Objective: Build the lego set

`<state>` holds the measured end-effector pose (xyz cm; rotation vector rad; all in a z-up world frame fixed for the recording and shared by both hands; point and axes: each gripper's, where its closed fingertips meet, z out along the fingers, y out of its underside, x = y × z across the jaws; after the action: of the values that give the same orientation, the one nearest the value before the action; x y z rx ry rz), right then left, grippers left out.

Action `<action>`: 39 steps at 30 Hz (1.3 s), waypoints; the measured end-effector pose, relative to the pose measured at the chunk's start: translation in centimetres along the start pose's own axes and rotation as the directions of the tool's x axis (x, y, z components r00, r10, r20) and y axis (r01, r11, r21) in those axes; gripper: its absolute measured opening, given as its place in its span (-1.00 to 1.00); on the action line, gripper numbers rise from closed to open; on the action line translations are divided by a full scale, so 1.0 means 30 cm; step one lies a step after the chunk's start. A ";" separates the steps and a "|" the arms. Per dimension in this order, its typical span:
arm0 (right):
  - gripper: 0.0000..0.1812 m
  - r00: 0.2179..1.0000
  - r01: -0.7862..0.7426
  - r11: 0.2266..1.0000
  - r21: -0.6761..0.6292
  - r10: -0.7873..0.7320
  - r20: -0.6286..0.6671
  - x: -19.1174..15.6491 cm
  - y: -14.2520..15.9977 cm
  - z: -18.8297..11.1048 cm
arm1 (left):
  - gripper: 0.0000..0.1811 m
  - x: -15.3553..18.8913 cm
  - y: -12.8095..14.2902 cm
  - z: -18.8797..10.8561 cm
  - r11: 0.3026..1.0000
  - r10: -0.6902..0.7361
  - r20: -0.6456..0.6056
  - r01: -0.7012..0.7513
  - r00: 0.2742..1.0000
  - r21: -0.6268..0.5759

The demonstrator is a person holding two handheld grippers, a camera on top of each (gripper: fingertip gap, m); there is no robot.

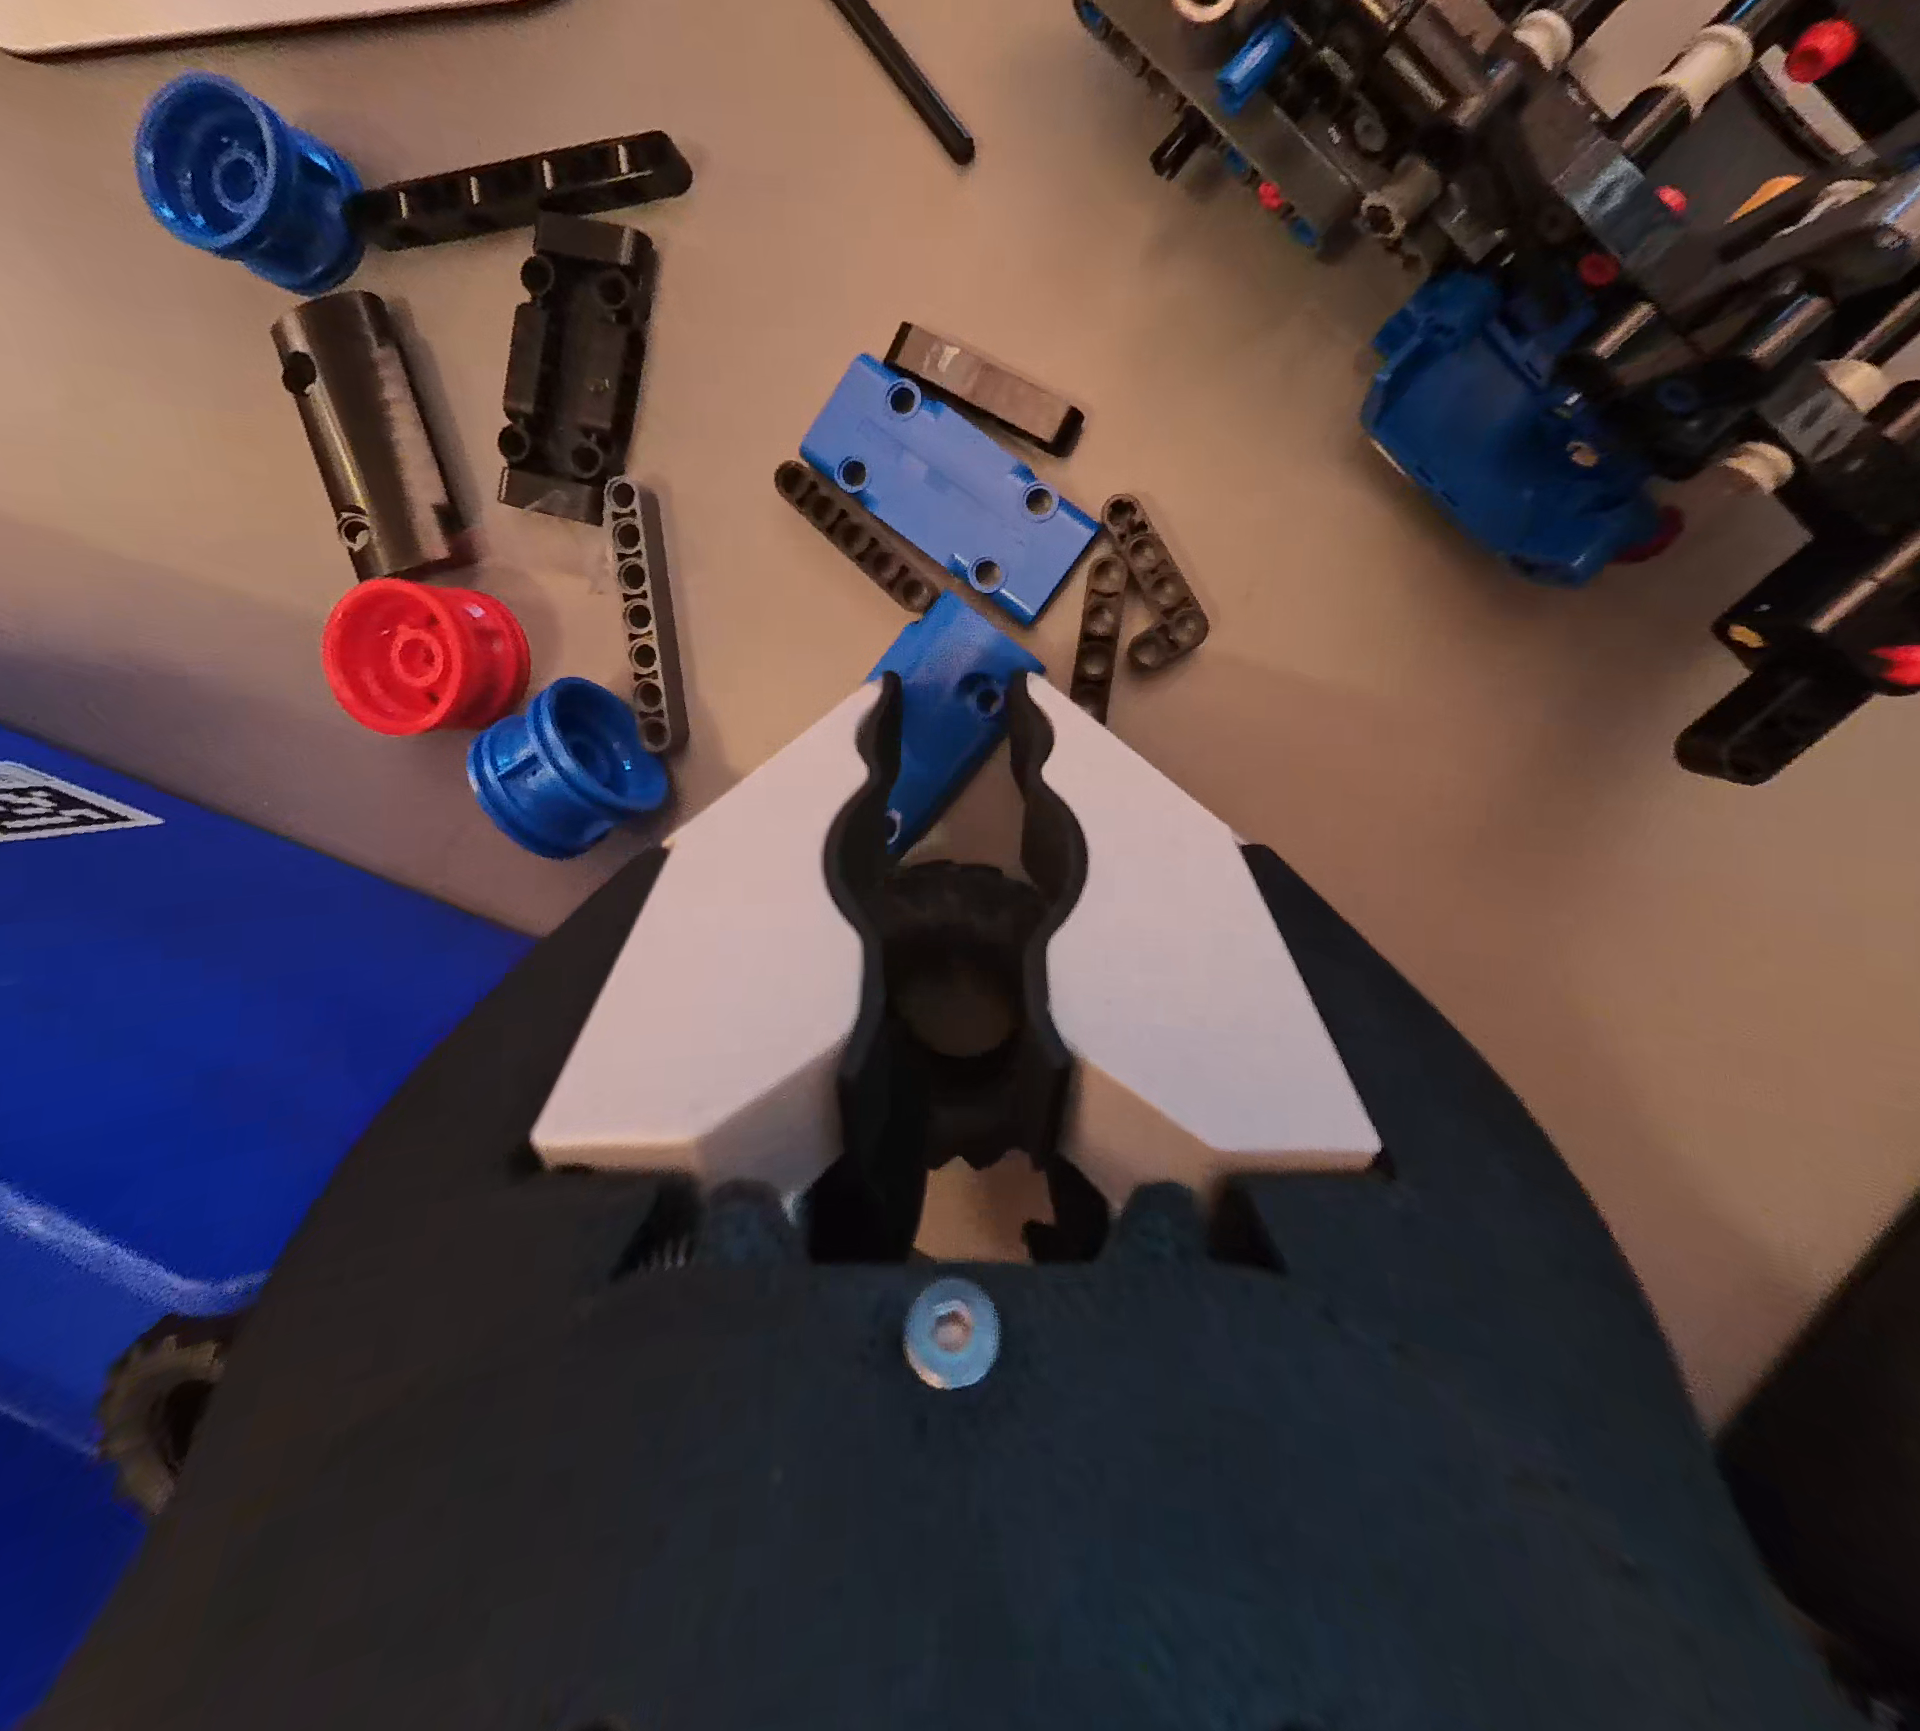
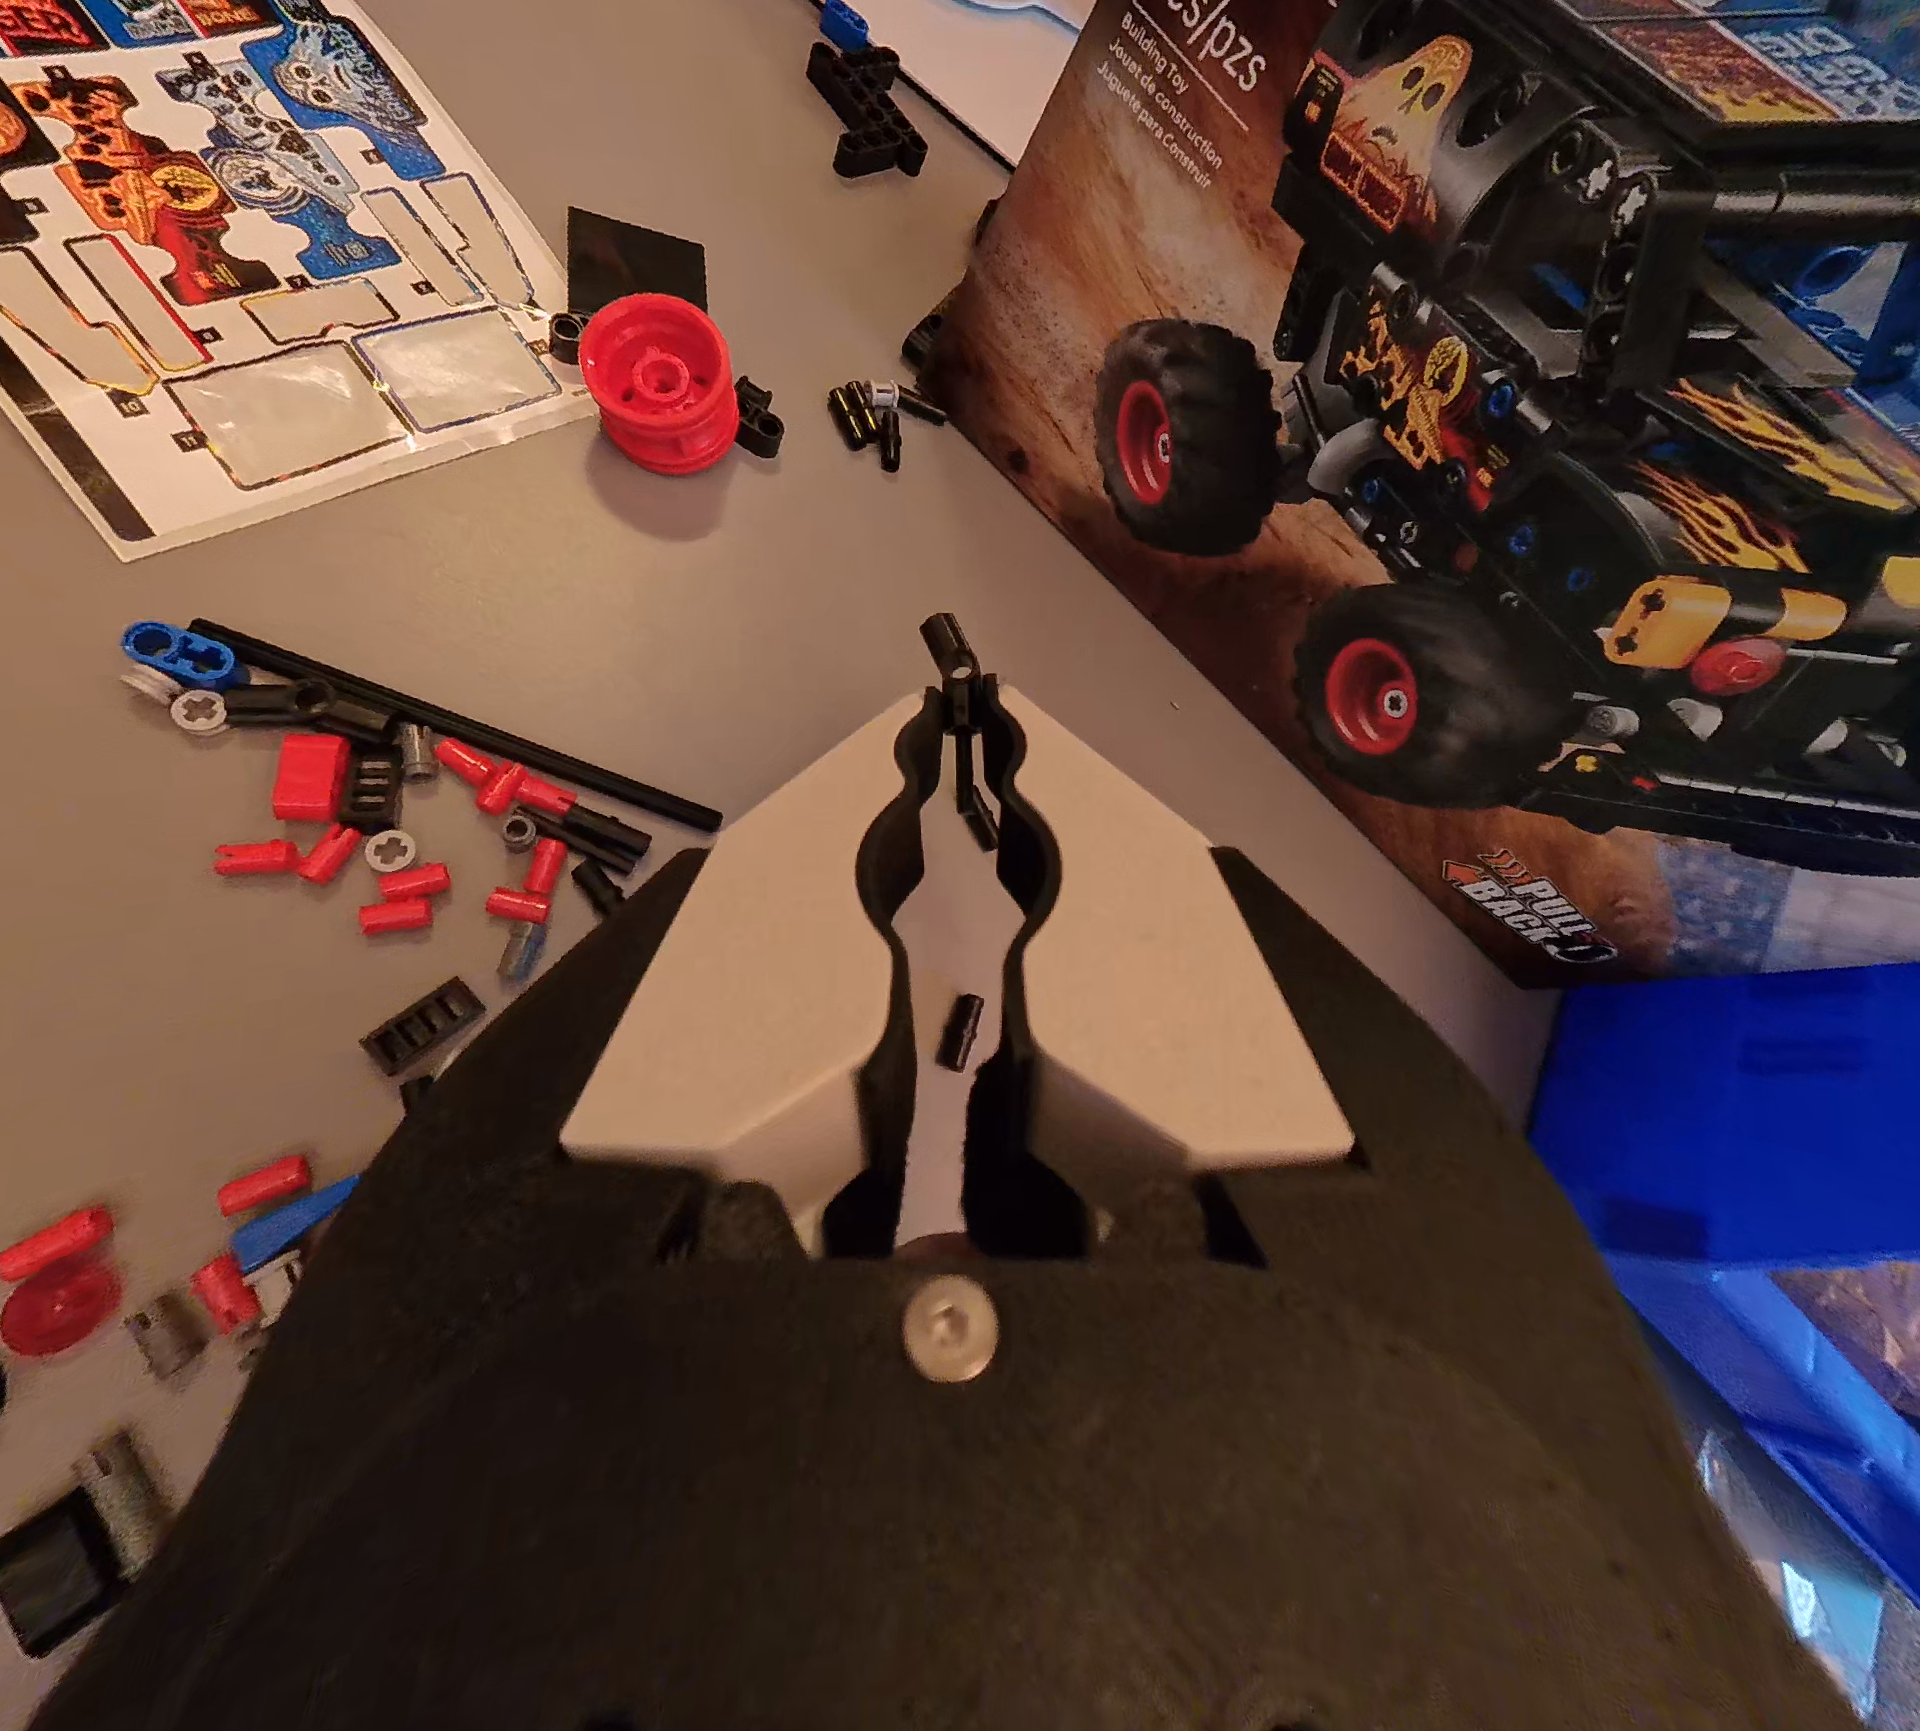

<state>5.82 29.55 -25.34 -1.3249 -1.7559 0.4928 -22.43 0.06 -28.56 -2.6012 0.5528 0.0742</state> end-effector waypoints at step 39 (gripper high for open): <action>-0.94 0.992 0.051 0.998 -0.039 -0.055 -0.117 0.092 0.050 0.023 | -0.92 -0.157 -0.386 -0.188 0.788 -0.209 0.454 -0.125 0.866 0.603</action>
<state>5.94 32.75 -25.74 -1.3018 -1.7043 0.3477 -22.43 8.50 -17.76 -1.8349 0.2551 0.4636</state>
